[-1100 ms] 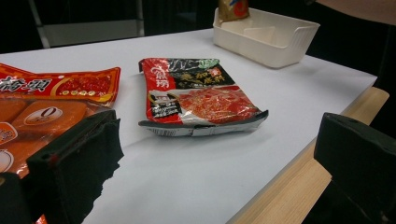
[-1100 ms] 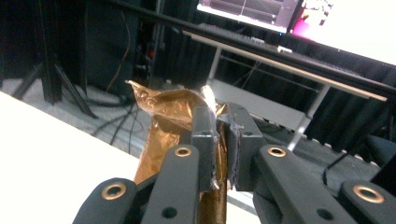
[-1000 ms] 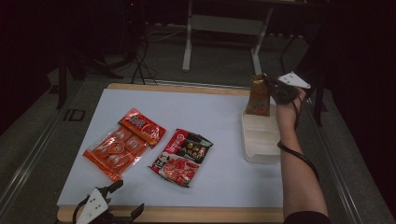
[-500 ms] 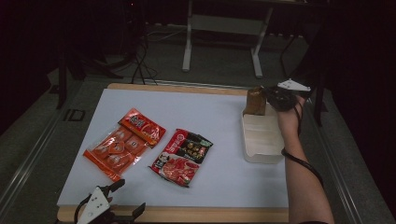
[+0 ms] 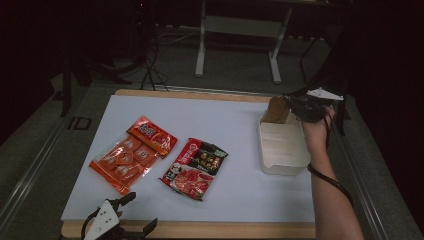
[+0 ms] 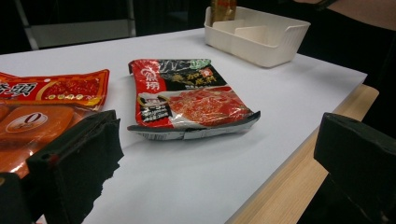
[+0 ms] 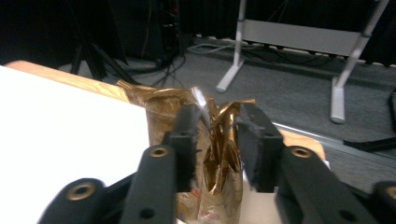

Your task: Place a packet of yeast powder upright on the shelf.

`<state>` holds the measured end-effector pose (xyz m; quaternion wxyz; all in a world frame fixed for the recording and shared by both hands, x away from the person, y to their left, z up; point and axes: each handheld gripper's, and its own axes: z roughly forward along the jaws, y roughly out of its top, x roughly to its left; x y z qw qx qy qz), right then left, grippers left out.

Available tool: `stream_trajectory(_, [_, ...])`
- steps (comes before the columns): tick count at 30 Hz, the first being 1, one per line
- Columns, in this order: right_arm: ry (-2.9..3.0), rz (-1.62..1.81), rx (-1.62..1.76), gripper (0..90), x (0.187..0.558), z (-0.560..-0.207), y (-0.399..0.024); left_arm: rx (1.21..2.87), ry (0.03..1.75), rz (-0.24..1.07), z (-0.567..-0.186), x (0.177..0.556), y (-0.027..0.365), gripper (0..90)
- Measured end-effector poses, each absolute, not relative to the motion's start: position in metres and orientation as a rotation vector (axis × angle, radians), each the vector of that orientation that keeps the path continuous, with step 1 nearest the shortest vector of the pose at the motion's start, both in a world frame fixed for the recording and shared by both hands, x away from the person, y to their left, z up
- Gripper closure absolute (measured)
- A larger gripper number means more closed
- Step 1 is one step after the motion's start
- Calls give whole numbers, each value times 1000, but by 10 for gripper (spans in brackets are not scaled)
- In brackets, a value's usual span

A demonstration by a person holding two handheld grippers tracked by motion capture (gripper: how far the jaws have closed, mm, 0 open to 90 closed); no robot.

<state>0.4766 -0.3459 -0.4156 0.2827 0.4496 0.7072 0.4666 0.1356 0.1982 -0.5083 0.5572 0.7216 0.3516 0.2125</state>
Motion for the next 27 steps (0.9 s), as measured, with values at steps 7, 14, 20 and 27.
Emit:
stream_trajectory(7, [1870,1257,1226,496,464,-394,-345,1718,810,483,-508,137,195,11])
stream_trajectory(14, [1858,1303,1226,279,444,-381,-334,1715,789,462,-508,140,192,11])
stream_trajectory(20, [1950,1402,1246,138,425,-385,-325,1715,766,445,-507,144,187,11])
stream_trajectory(27, [2021,1494,1176,154,393,-391,-319,1719,729,416,-505,149,181,11])
